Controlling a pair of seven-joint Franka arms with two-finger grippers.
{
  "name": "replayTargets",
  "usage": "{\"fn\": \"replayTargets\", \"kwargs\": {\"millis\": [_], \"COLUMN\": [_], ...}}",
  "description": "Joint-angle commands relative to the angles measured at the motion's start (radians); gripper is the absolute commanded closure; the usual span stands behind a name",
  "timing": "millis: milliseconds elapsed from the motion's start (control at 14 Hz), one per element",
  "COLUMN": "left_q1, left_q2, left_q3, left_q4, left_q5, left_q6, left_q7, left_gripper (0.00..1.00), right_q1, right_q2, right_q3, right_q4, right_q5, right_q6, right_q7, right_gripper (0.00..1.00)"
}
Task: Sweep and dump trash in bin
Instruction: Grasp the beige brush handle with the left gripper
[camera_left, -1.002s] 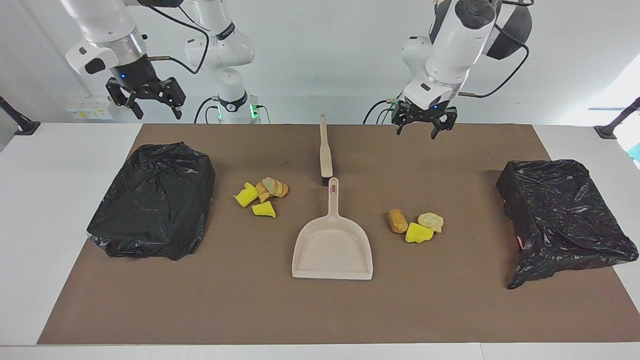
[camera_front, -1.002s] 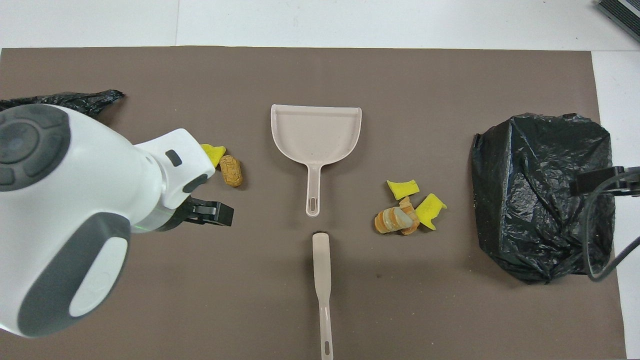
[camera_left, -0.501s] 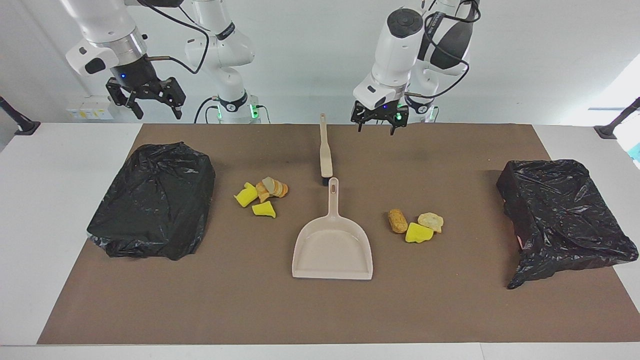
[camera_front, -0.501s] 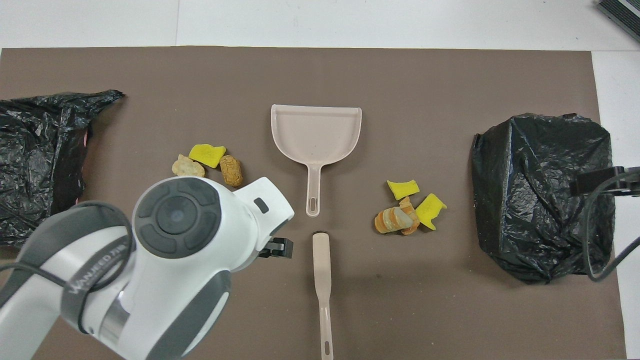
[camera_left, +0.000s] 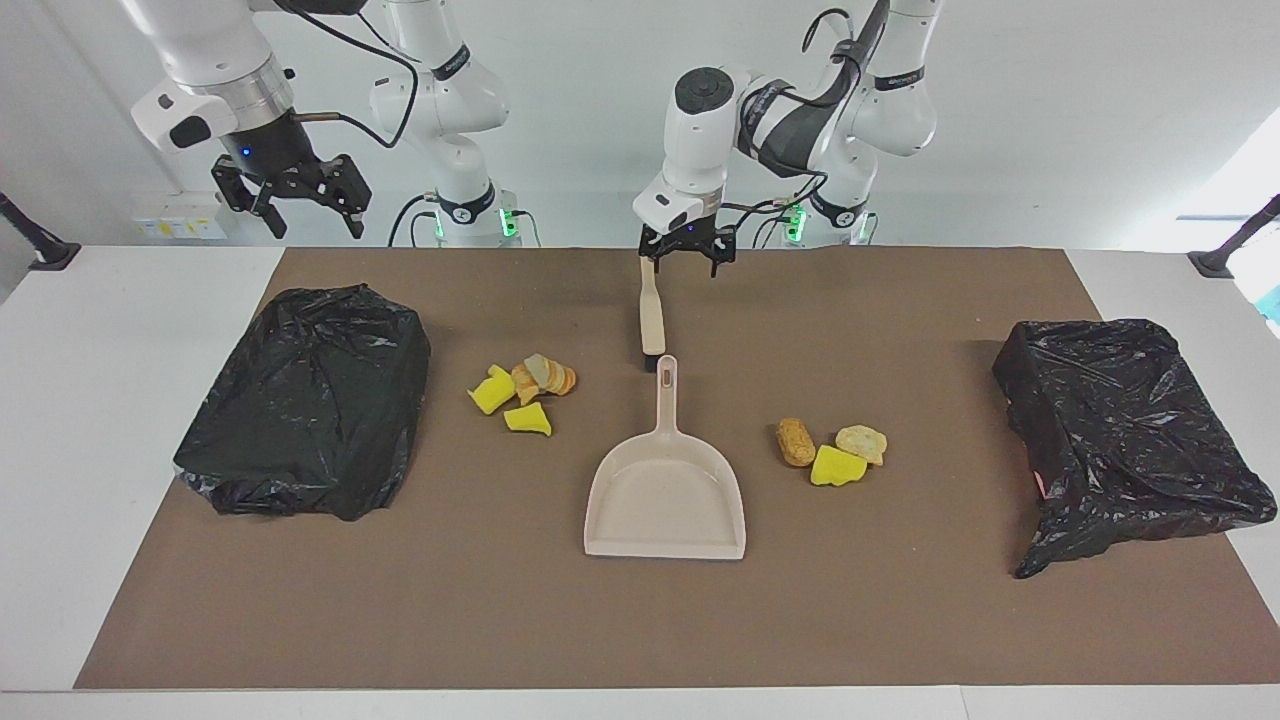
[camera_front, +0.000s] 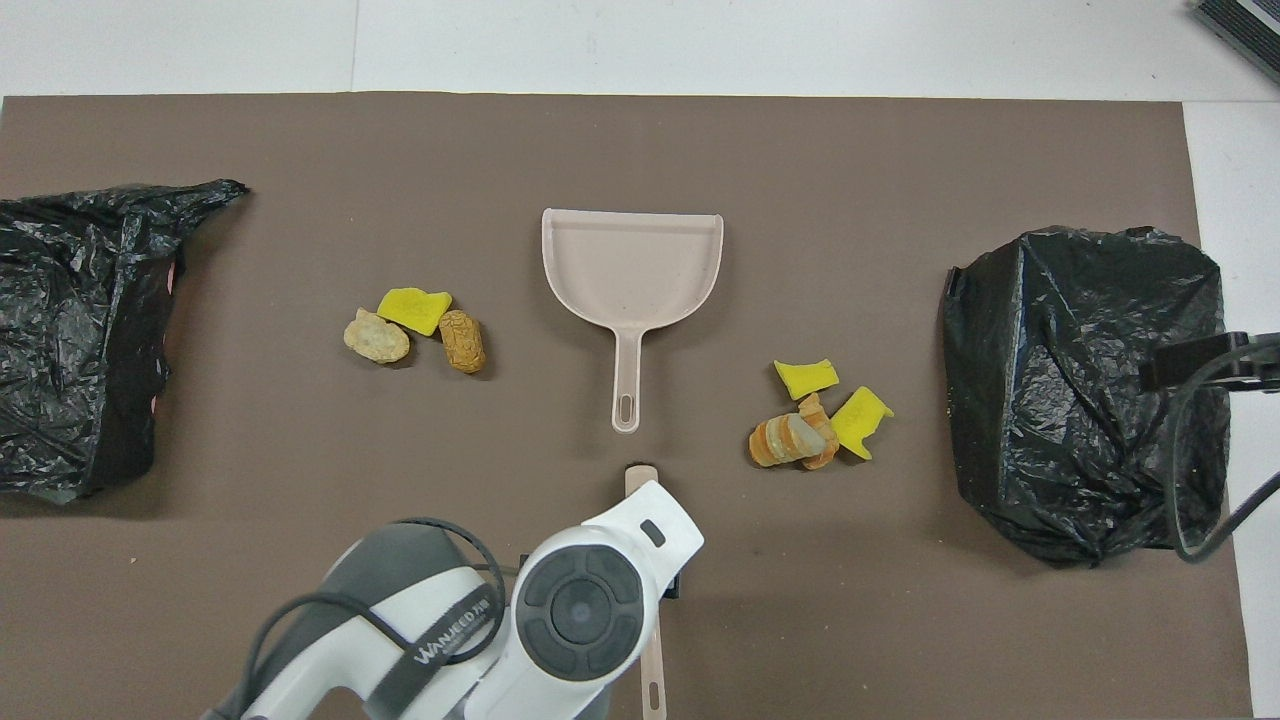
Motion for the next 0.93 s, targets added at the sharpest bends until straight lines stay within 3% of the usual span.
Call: {"fn": "replayTargets", "kwargs": {"millis": [0, 501, 644, 859], "left_q1": [-0.087, -0.175, -0.191, -0.188], "left_q2": [-0.019, 0.000, 0.054, 0.067], "left_q3": [0.019, 0.019, 0.019, 0.021], "left_q4": [-0.099, -0.158, -0.156, -0.147], "left_q5": [-0.011, -0.068, -0.068, -0.070], "left_q6": [0.118, 0.212, 0.242, 0.259], "left_q7": [-0.115, -0.184, -0.187, -0.189], "left_gripper": [0.00, 0.00, 0.00, 0.02], "right_q1": [-0.011, -0.011, -0.011, -0.011], "right_q2": [-0.015, -0.015, -0.015, -0.015], "right_q3": [0.006, 0.006, 0.006, 0.005], "right_q4": [-0.017, -0.017, -0.017, -0.017], "right_q5": [0.018, 0.018, 0.018, 0.018], "right_q6": [0.012, 0.012, 0.012, 0.012], "right_q7": [-0.018, -0.018, -0.018, -0.018], "right_gripper": [0.00, 0.00, 0.00, 0.00]}}
